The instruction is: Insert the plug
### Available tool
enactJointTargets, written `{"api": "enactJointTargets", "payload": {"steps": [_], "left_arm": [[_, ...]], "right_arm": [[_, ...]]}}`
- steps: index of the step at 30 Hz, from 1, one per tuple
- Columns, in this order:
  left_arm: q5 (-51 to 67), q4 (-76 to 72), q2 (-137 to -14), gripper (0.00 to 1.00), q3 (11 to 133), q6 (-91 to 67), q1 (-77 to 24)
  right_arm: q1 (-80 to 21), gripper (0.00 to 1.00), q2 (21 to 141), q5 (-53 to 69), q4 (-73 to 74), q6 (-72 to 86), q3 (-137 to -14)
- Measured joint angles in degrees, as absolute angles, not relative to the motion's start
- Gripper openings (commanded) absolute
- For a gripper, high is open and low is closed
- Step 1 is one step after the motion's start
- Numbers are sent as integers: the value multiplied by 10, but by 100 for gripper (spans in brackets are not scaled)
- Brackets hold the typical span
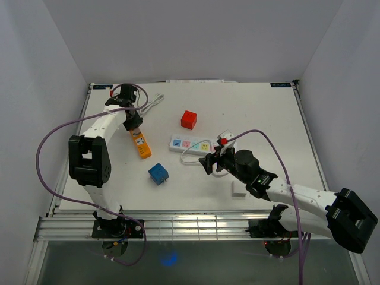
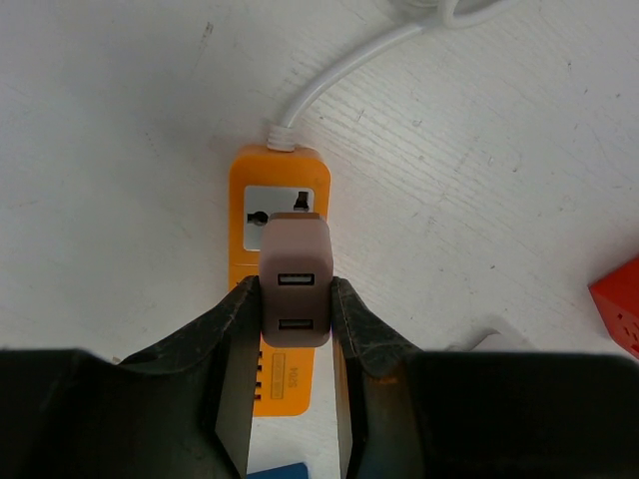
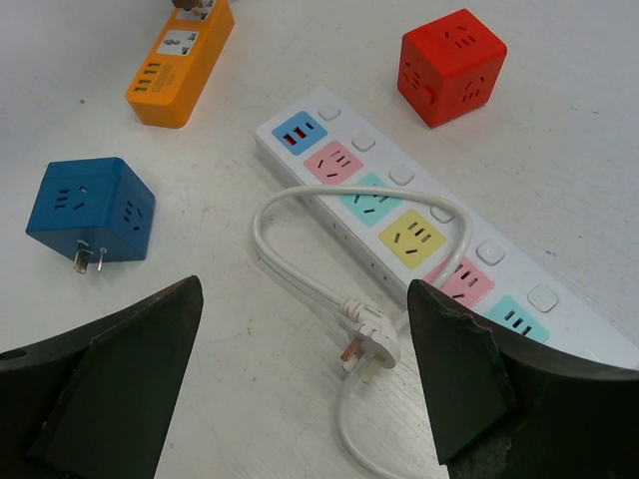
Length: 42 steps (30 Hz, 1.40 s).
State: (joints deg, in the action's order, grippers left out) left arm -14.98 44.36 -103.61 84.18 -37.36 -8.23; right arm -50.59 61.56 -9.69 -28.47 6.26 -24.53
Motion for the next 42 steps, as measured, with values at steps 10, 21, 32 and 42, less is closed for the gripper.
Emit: {"api": "enactJointTargets", "payload": {"steps": [10, 21, 32, 42], "left_arm": [[-144, 378, -1028, 0, 802, -351, -80], [-154, 368, -1028, 0, 787, -334, -81], [-147, 356, -1028, 0, 776, -335, -80], [-153, 349, -1034, 0, 774, -331, -84]], "right_arm": [[-506, 88, 616, -92, -285, 65, -246], [-506, 88, 618, -88, -285, 65, -246], [-503, 88, 623, -89, -284, 67, -247], [-503, 88, 623, -89, -283, 67, -248]]}}
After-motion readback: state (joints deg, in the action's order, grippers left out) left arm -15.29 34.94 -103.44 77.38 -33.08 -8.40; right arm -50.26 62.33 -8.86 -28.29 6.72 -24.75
